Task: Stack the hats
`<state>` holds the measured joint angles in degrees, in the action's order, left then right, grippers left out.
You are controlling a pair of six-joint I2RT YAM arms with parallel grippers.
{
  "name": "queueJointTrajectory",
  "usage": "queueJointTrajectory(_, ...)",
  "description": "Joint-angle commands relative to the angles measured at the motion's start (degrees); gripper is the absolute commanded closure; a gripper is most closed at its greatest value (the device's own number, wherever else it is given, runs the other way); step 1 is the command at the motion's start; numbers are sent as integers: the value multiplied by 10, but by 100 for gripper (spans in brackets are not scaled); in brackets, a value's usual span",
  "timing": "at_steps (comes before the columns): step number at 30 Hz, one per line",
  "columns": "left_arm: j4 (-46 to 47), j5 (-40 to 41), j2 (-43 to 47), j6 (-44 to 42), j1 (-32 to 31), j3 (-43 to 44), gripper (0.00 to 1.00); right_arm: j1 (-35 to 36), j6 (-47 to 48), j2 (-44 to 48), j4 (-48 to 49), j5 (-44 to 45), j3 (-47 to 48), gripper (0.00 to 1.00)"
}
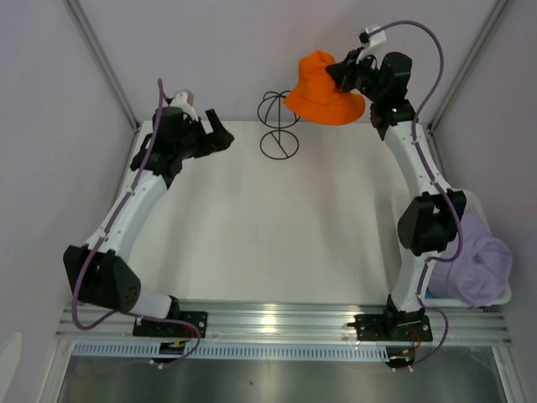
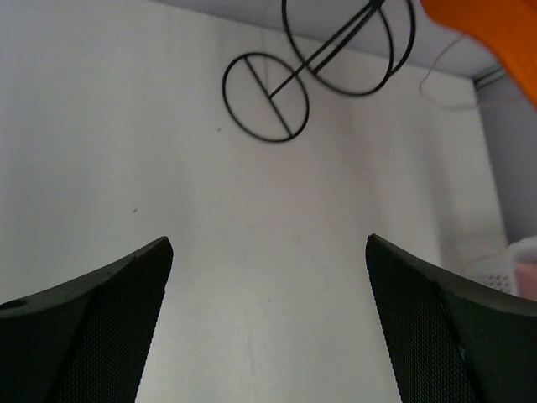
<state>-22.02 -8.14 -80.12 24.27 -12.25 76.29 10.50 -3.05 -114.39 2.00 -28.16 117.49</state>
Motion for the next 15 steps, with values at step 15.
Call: queueJointTrajectory(15, 42, 33, -466, 211, -42, 485, 0, -99, -44, 368, 145, 59, -357, 100)
